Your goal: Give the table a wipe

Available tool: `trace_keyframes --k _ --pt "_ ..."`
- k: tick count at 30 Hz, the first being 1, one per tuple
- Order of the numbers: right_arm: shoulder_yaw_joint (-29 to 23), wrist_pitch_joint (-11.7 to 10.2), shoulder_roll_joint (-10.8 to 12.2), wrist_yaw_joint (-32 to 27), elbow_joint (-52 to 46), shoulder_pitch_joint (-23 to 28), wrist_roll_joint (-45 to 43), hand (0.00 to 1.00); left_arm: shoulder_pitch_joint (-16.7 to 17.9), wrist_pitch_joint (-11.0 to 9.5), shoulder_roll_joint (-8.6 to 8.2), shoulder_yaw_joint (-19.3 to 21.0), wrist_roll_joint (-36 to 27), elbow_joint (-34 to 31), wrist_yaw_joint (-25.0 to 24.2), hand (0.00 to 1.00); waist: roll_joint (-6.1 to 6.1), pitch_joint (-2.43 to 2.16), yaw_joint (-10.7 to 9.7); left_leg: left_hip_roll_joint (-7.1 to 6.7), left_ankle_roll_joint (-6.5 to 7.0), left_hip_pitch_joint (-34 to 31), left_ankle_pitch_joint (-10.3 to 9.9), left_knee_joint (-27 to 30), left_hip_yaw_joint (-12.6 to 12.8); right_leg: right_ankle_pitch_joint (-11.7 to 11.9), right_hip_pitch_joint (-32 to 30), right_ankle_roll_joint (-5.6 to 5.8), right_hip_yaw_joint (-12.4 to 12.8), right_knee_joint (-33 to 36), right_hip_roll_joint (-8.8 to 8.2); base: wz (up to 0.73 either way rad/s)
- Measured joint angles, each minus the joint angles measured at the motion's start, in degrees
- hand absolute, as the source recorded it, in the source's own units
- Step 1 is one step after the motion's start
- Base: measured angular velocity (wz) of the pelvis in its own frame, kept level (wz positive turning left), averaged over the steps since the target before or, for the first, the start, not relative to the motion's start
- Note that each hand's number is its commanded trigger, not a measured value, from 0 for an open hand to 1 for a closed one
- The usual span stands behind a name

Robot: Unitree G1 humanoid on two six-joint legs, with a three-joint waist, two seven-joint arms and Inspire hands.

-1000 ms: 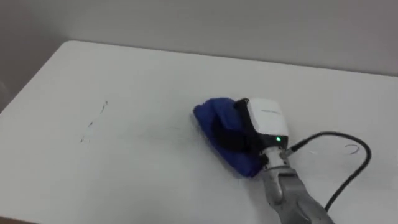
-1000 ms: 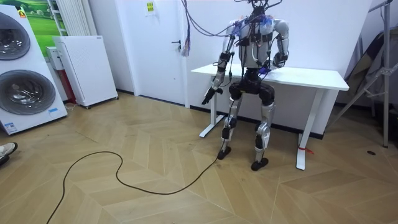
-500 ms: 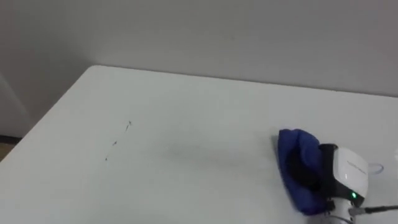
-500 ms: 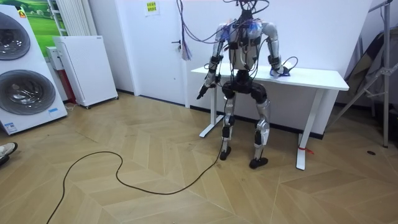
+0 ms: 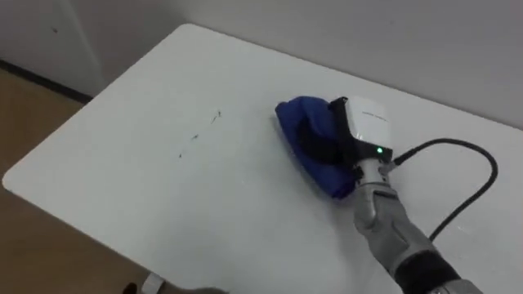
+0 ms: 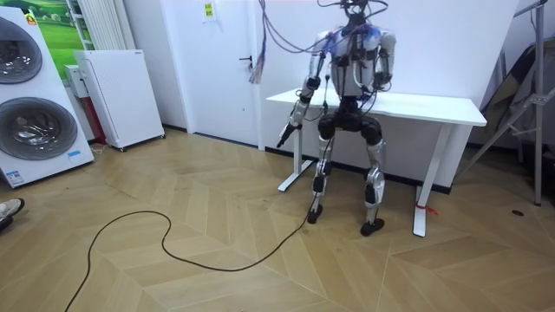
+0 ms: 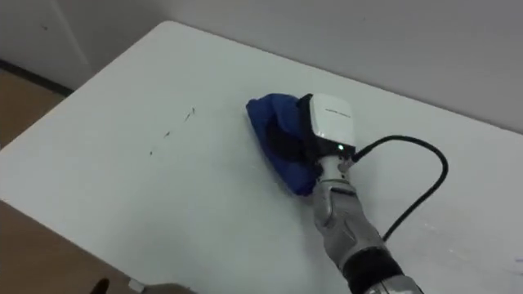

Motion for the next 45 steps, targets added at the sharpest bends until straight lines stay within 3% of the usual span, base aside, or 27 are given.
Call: trace_keyframes --k 2,5,6,7,8,11,13,15,17,18,19,20,22,23,25,29,32,36,38,41,45 --pt "-2.7 -4.2 -2.3 -1.9 0.5 3.4 0.7 1.0 3.4 -0.2 0.0 2.2 0.0 -0.2 -0.1 0.0 -0.36 -0.06 -4.1 1.91 -2.13 2.3 1.3 -3.2 2.4 -1.9 1.2 -0.45 -0.3 -0.4 1.61 -0.13" --pt "-11.0 -6.3 -6.9 -5.2 1.7 10.0 2.8 1.0 5.6 -1.0 -0.21 5.9 0.7 -0.2 -0.1 0.0 -1.11 -0.55 -8.0 3.65 -4.18 3.8 3.3 -6.2 5.0 -3.5 1.7 -1.79 -0.9 -0.2 3.32 -0.01" --pt "-13.0 -6.3 -7.8 -5.7 2.6 11.4 3.5 1.0 6.1 -1.3 -0.23 6.7 1.3 -0.2 -0.1 0.0 -1.55 -0.87 -8.9 4.02 -4.46 3.7 3.7 -6.4 5.2 -3.9 1.8 -2.05 -1.3 -0.2 3.62 0.18" --pt "-17.6 -6.4 -9.3 -6.3 4.9 13.7 4.6 1.0 7.0 -1.9 -0.23 8.7 2.8 -0.6 -0.1 0.0 -2.72 -1.66 -10.4 4.49 -4.84 3.2 4.5 -6.7 5.8 -5.1 2.0 -2.36 -2.3 0.1 3.92 0.39" --pt "-21.8 -6.4 -11.0 -6.6 7.7 15.8 5.7 1.0 7.4 -2.3 -0.25 9.9 4.0 -0.8 -0.1 0.0 -3.51 -1.82 -12.2 5.13 -5.36 3.0 4.9 -6.7 6.0 -6.2 2.4 -2.82 -3.6 0.8 4.23 0.46" --pt "-27.4 -4.9 -15.1 -6.5 11.9 20.7 9.2 1.0 8.1 -2.6 -0.56 10.4 4.9 -0.8 -0.9 0.0 -4.22 -1.83 -13.7 6.9 -6.25 3.1 5.7 -5.9 8.5 -8.4 3.2 -3.91 -4.0 1.7 5.36 0.34" --pt "-29.6 -4.5 -15.8 -6.3 12.4 22.4 10.6 1.0 8.7 -3.3 -0.58 10.6 4.6 -0.4 -1.2 0.0 -3.83 -1.81 -14.0 7.6 -6.2 3.4 6.2 -5.6 8.9 -8.9 4.0 -4.57 -3.9 1.6 6.2 0.03" --pt "-30.7 -4.0 -15.8 -6.3 10.7 22.7 10.8 1.0 9.3 -3.4 -0.85 10.3 4.4 -0.4 -1.2 0.0 -3.02 -1.63 -14.5 8.03 -6.07 3.4 6.3 -4.9 8.9 -9.2 3.7 -4.97 -3.2 1.9 6.71 -0.1" --pt "-31.4 -2.9 -15.8 -6.5 7.2 21.8 9.9 1.0 9.9 -3.6 -1.07 9.3 4.2 -0.4 -1.3 0.0 -1.03 -0.7 -14.9 7.56 -6.02 4.4 6.3 -5.7 8.6 -9.1 3.4 -4.85 -1.7 2.0 6.91 -0.17" --pt "-31.4 -2.6 -15.9 -6.6 6.6 21.4 10.0 1.0 10.2 -3.9 -1.07 8.9 3.9 -0.4 -1.3 0.0 -0.5 -0.47 -14.8 7.17 -5.96 4.9 6.2 -6.3 8.4 -9.1 3.4 -4.7 -0.6 2.0 7.13 -0.25" --pt "-31.4 -1.5 -15.9 -6.6 4.8 20.8 9.9 1.0 10.5 -4.3 -1.06 8.4 3.0 -0.4 -1.4 0.0 0.45 -0.47 -14.9 6.02 -5.8 5.5 6.2 -7.3 8.2 -9.1 2.8 -4.4 2.0 2.1 7.29 -0.4" --pt "-31.3 -1.0 -15.8 -6.7 3.3 19.7 9.9 1.0 10.8 -4.5 -1.08 8.3 2.1 -0.4 -1.5 0.0 1.15 -0.19 -14.4 4.87 -5.07 6.0 6.1 -8.0 8.3 -8.9 1.4 -4.32 5.1 2.5 7.54 -0.49" --pt "-29.8 -0.4 -15.0 -7.2 2.0 16.9 9.2 1.0 10.6 -4.5 -1.35 8.3 2.2 -0.3 -1.5 0.0 1.9 0.13 -12.7 4.25 -4.97 7.1 6.1 -9.6 9.1 -7.7 -0.5 -4.43 9.5 2.6 8.39 -0.81" --pt "-27.2 0.1 -14.2 -7.4 0.1 15.6 8.4 1.0 10.3 -4.5 -1.52 8.3 2.1 0.3 -1.7 0.0 2.49 0.36 -11.4 3.83 -4.87 7.3 6.1 -10.4 9.1 -6.9 -1.5 -4.46 11.1 2.5 8.58 -0.82" --pt "-22.2 0.3 -12.6 -7.7 -2.8 14.2 5.7 1.0 9.6 -4.5 -1.53 8.1 2.1 -0.1 -2.2 0.0 2.49 0.28 -10.7 3.24 -4.84 7.2 6.1 -11.7 9.2 -6.0 -2.7 -4.27 12.5 2.4 8.58 -0.41" --pt "-10.5 0.5 -8.5 -4.7 -6.2 9.0 2.5 1.0 6.6 -3.1 -1.53 3.8 0.5 -0.7 -2.3 0.0 1.99 -0.1 -9.9 2.34 -4.39 6.3 5.9 -12.3 9.0 -4.5 -4.3 -3.79 13.1 1.9 8.11 -0.06" --pt "-6.3 -0.3 -7.0 -3.9 -6.3 7.5 -0.8 1.0 6.3 -2.2 -1.22 1.6 -0.3 -2.6 -2.3 0.0 1.43 -0.35 -9.9 1.95 -4.24 6.0 6.0 -12.9 8.0 -4.4 -4.0 -3.8 13.1 1.5 8.08 0.09" --pt "-6.7 -0.7 -7.1 -6.0 -6.0 10.8 -1.8 1.0 7.0 -0.5 -1.2 1.1 -1.8 -3.2 -2.2 0.0 1.37 -0.46 -11.1 1.99 -4.09 7.4 6.0 -14.1 7.7 -3.7 -1.3 -3.37 11.9 -0.6 8.27 0.13" --pt "-7.2 -1.4 -7.1 -8.7 -6.2 14.3 -2.1 1.0 7.8 -0.3 -1.02 1.8 -1.6 -3.3 -2.1 0.0 1.27 -1.0 -11.9 1.94 -4.03 8.7 6.0 -14.8 7.8 -3.4 1.2 -2.88 11.1 -2.7 8.23 0.19" --pt "-7.9 -1.8 -7.1 -10.9 -6.2 17.2 -4.2 1.0 8.0 -0.3 -0.51 1.7 -1.2 -3.6 -2.1 0.0 0.79 -1.35 -12.1 1.9 -3.97 9.8 6.0 -14.9 8.2 -3.1 3.8 -2.28 9.9 -5.4 8.22 0.17" --pt "-7.6 -1.7 -6.9 -11.1 -7.3 17.5 -4.2 1.0 7.9 -0.4 -0.52 1.5 -1.3 -4.0 -2.0 0.0 0.89 -1.35 -11.7 1.94 -3.84 10.4 5.9 -15.5 8.3 -2.8 4.7 -2.16 9.5 -6.5 8.39 0.04"
